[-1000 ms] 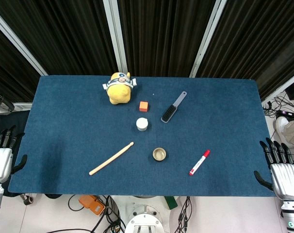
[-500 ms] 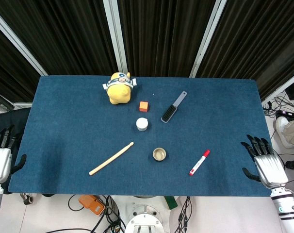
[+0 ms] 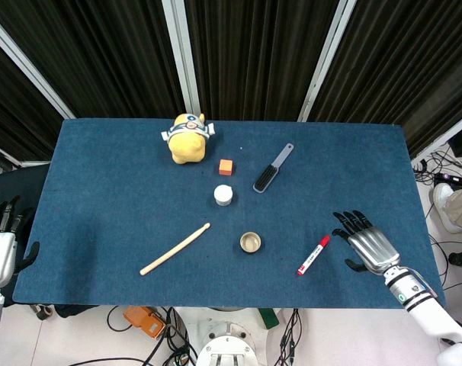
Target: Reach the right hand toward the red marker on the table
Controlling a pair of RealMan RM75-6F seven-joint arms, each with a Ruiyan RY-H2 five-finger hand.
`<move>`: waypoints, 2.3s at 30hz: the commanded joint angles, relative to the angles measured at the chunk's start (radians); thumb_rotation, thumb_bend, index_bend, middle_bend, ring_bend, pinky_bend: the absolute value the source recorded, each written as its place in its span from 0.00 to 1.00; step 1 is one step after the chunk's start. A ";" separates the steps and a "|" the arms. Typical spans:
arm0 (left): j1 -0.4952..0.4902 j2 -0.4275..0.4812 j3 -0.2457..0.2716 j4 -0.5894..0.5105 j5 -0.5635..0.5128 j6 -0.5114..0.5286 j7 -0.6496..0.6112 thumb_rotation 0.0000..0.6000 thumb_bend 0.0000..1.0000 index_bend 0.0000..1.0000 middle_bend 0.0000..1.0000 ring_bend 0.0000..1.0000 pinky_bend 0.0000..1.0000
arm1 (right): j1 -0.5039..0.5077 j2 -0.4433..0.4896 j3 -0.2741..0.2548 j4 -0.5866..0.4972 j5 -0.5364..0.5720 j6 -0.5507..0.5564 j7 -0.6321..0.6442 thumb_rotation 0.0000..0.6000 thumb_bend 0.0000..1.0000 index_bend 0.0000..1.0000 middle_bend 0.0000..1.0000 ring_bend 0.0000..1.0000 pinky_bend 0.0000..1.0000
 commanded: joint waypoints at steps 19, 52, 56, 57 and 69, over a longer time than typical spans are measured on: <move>0.000 0.001 -0.001 0.003 -0.001 -0.002 0.000 1.00 0.34 0.17 0.00 0.00 0.17 | 0.102 -0.138 -0.031 0.101 0.042 -0.107 0.050 1.00 0.39 0.45 0.01 0.02 0.05; 0.000 0.006 -0.004 0.001 -0.010 -0.007 -0.008 1.00 0.34 0.17 0.00 0.00 0.17 | 0.185 -0.249 -0.033 0.201 0.081 -0.135 0.087 1.00 0.48 0.63 0.01 0.04 0.08; 0.000 0.006 -0.005 0.000 -0.010 -0.006 -0.010 1.00 0.34 0.17 0.00 0.00 0.17 | 0.192 -0.245 -0.031 0.197 0.077 -0.127 0.100 1.00 0.56 0.66 0.01 0.05 0.08; 0.000 0.006 -0.005 -0.001 -0.010 -0.005 -0.011 1.00 0.34 0.17 0.00 0.00 0.17 | 0.193 -0.243 -0.030 0.195 0.077 -0.125 0.101 1.00 0.57 0.67 0.01 0.05 0.08; 0.000 0.005 -0.003 -0.001 -0.007 -0.005 -0.009 1.00 0.34 0.17 0.00 0.00 0.17 | 0.218 -0.144 0.089 0.076 0.096 0.001 0.128 1.00 0.58 0.67 0.01 0.05 0.09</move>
